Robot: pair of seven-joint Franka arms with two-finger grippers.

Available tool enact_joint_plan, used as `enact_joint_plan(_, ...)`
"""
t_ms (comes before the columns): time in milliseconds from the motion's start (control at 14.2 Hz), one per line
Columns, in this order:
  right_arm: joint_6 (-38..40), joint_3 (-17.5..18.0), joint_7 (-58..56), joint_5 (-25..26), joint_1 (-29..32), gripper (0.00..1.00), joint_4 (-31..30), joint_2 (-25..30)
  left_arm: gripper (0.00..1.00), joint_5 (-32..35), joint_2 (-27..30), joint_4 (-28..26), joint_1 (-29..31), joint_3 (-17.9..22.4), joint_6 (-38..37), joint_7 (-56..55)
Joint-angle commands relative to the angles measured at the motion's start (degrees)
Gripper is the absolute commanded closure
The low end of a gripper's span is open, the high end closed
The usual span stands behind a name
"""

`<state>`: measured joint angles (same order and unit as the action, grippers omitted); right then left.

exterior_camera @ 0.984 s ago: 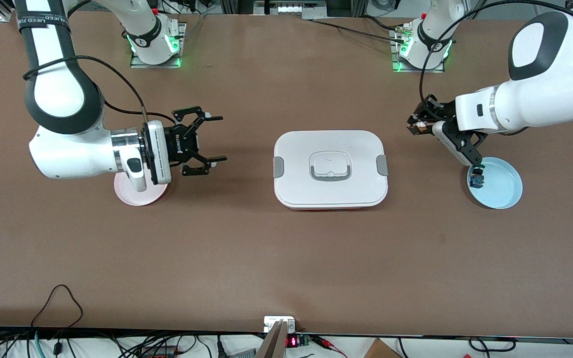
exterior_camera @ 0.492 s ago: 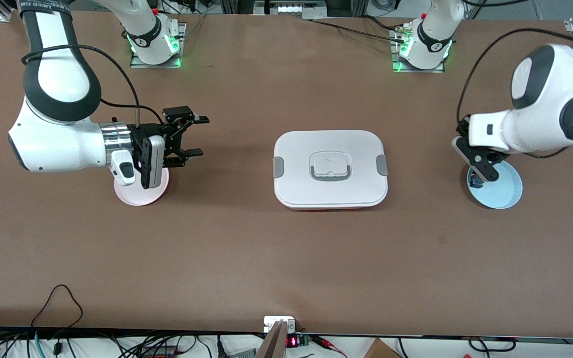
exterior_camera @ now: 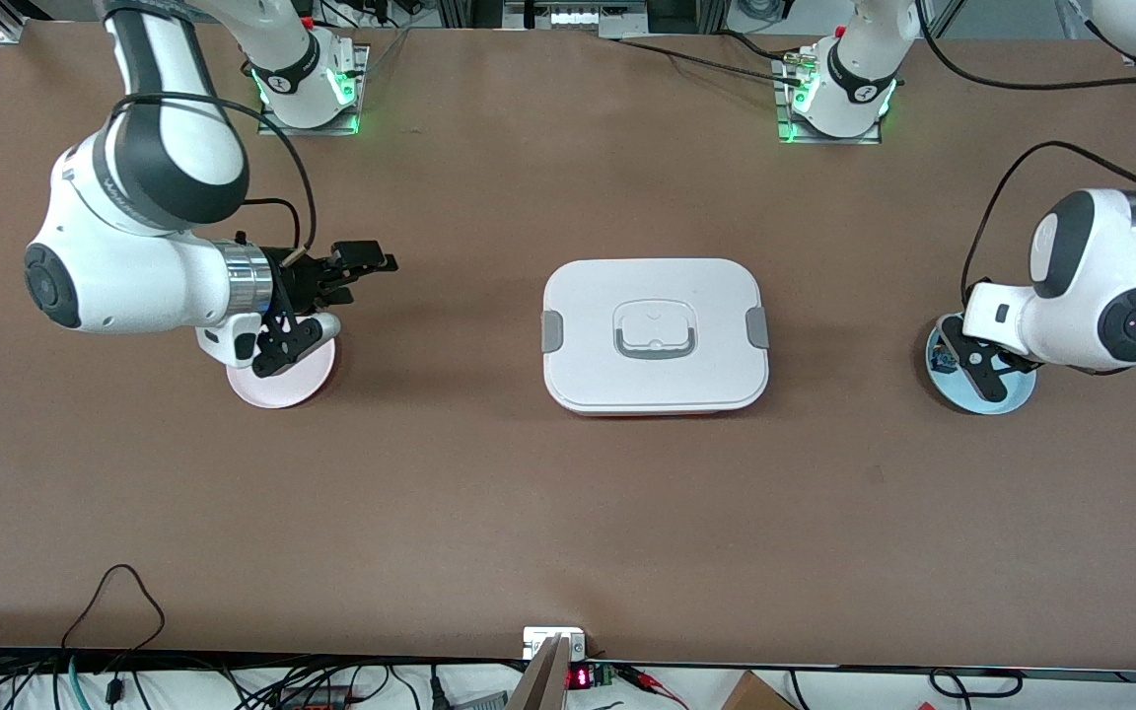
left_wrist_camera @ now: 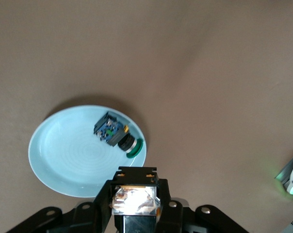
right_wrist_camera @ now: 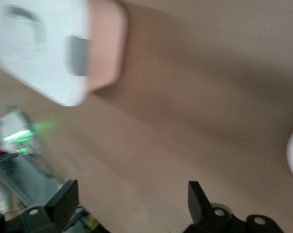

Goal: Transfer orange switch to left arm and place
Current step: 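Lower the switch onto the blue plate while the right gripper retracts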

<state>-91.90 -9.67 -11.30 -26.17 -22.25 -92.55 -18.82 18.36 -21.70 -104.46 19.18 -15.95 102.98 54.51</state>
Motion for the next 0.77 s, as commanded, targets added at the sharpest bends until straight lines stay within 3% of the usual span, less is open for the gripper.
enact_joint_plan(0,0.76,0.35,5.84,15.47,-0.33,0.0,0.62,0.71,0.82,4.03,-2.55,-0.82,3.66,-0.75,5.81,5.68)
enact_joint_plan(141,1.55,0.44,8.12,24.29,-0.16,0.0,1.32,0.8,0.82,7.63,-4.92,-0.74,5.33,-0.75,10.2,6.83)
enact_joint_plan(422,11.29,0.44,14.63,25.29,0.19,0.0,10.36,0.27,0.86,8.44,-8.96,-0.92,9.02,-0.75,15.84,12.54)
enact_joint_plan(703,10.96,0.53,13.68,26.25,5.98,0.0,13.71,0.45,0.87,8.44,-11.52,-1.35,10.88,-0.84,20.41,19.13)
